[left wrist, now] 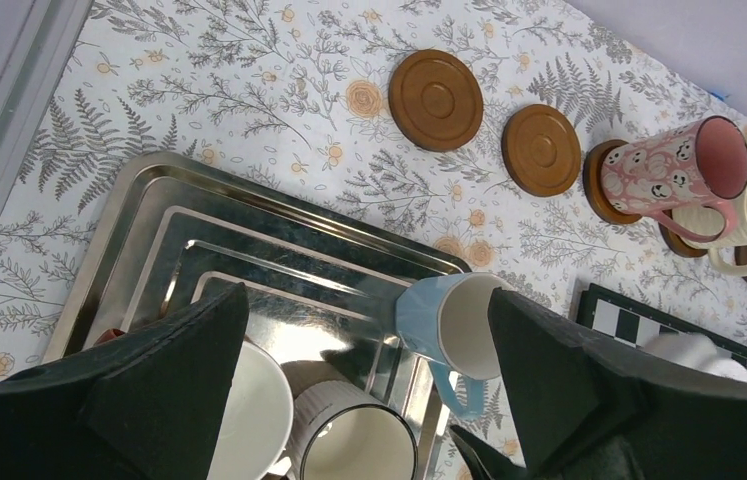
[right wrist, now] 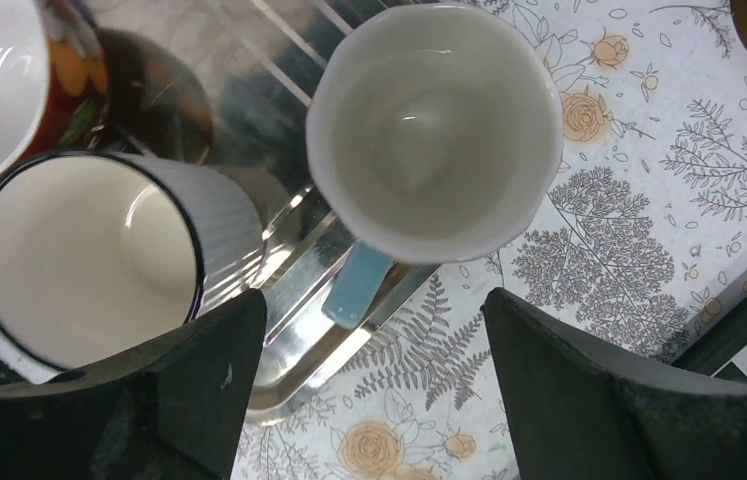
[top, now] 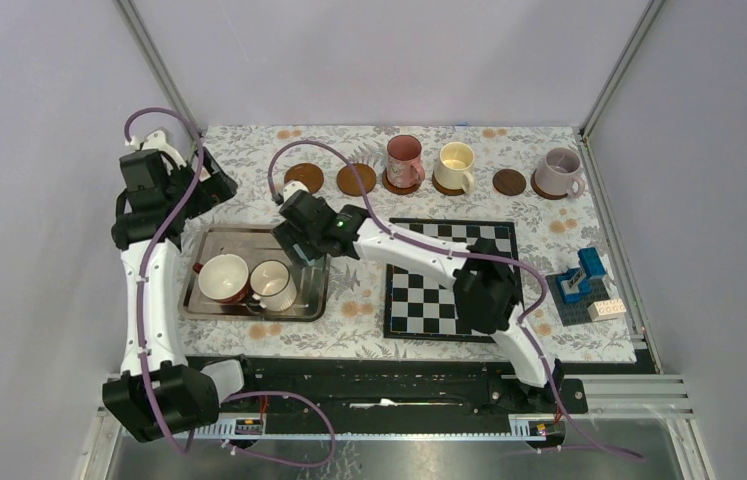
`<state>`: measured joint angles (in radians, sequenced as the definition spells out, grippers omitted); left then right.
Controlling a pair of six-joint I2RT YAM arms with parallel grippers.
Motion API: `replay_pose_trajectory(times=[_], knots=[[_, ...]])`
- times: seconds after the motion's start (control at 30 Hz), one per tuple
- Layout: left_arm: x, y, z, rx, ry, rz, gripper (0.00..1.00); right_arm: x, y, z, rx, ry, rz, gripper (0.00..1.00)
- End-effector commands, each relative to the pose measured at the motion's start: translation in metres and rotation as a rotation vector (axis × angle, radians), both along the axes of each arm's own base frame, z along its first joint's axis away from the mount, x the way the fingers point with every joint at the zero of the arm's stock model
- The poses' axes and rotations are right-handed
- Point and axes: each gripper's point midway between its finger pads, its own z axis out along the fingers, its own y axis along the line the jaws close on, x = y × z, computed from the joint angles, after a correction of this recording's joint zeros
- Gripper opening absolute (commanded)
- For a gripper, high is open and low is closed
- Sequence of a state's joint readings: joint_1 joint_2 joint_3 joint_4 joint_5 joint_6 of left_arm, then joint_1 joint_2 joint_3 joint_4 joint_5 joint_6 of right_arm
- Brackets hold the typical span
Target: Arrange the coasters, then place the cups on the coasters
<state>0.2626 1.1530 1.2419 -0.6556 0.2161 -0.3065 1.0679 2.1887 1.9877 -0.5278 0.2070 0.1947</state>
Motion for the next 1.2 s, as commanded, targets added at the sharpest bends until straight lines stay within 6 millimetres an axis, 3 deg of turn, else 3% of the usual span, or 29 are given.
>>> replay_pose_trajectory(times=[0.0, 0.6, 0.8, 1.17], knots=[[-0.001, -0.001, 0.021, -0.014, -0.084, 0.000, 0.99, 0.013, 0.000, -0.003, -0.020, -0.018, -0.092, 0.85], [-0.005, -0.001, 0.025, -0.029, -0.109, -0.005, 0.99, 0.029, -0.007, -0.035, -0.061, 0.011, -0.045, 0.64], [-0.005, -0.002, 0.025, -0.035, -0.112, -0.011, 0.99, 0.024, -0.001, -0.036, -0.019, 0.031, 0.052, 0.61], [-0.006, -0.004, 0.024, -0.046, -0.113, -0.022, 0.99, 0.031, -0.003, -0.039, -0.004, 0.048, 0.059, 0.49]])
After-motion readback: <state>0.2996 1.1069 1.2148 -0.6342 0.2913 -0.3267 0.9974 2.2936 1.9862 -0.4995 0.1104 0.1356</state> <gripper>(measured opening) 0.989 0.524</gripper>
